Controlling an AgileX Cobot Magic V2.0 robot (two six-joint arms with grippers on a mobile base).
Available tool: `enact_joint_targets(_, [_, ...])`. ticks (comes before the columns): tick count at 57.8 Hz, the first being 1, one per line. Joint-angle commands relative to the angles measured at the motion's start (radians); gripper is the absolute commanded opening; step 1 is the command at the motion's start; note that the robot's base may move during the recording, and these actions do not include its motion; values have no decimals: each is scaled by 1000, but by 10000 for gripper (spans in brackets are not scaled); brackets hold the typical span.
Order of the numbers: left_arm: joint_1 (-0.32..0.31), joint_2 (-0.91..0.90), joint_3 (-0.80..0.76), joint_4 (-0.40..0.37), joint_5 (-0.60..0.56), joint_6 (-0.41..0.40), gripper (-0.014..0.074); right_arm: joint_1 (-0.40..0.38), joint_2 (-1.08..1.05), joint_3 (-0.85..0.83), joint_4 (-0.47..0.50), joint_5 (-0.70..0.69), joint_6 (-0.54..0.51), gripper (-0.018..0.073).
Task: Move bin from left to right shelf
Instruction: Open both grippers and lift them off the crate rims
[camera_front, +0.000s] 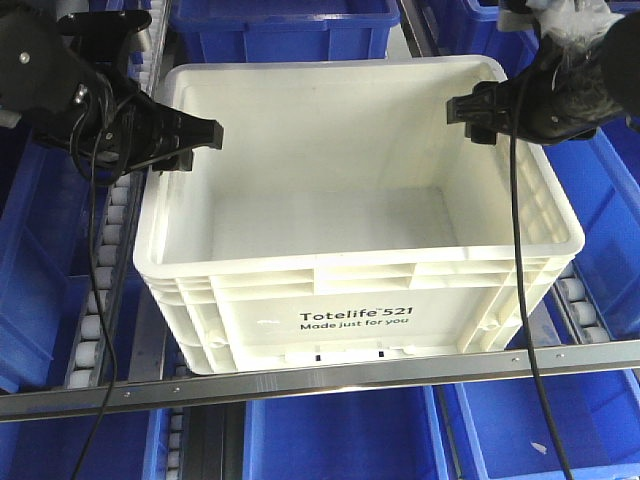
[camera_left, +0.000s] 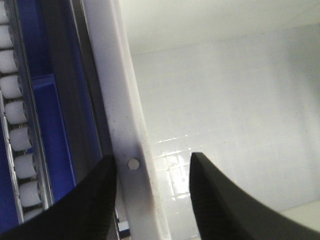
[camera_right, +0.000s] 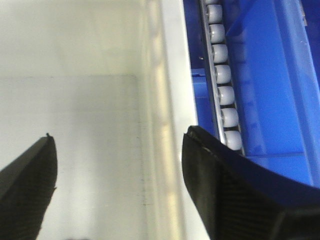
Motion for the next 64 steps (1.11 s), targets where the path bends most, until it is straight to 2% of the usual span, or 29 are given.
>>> enact_joint_targets(1, [-17, -92, 14, -5, -148, 23, 325, 1, -96, 28, -11, -158, -15, 499])
enact_joint_targets(16, [-17, -238, 213, -3, -309, 27, 325, 1, -261, 260, -14, -379, -53, 499])
enact_joint_targets(27, [-17, -385, 364, -4, -418, 106, 325, 1, -401, 440, -14, -494, -110, 499])
enact_joint_targets(39, [-17, -585, 507, -4, -497, 131, 325, 1, -591, 576, -14, -547, -174, 499])
enact_joint_targets(47, [-17, -728, 609, -4, -533, 133, 323, 1, -736, 671, -14, -575, -180, 499])
enact_joint_targets(57, [-17, -910, 745, -4, -593, 165, 323, 1, -920, 819, -14, -668, -180, 499])
enact_joint_targets(64, [-17, -1057, 849, -4, -634, 191, 323, 1, -1054, 927, -10, -678, -177, 499])
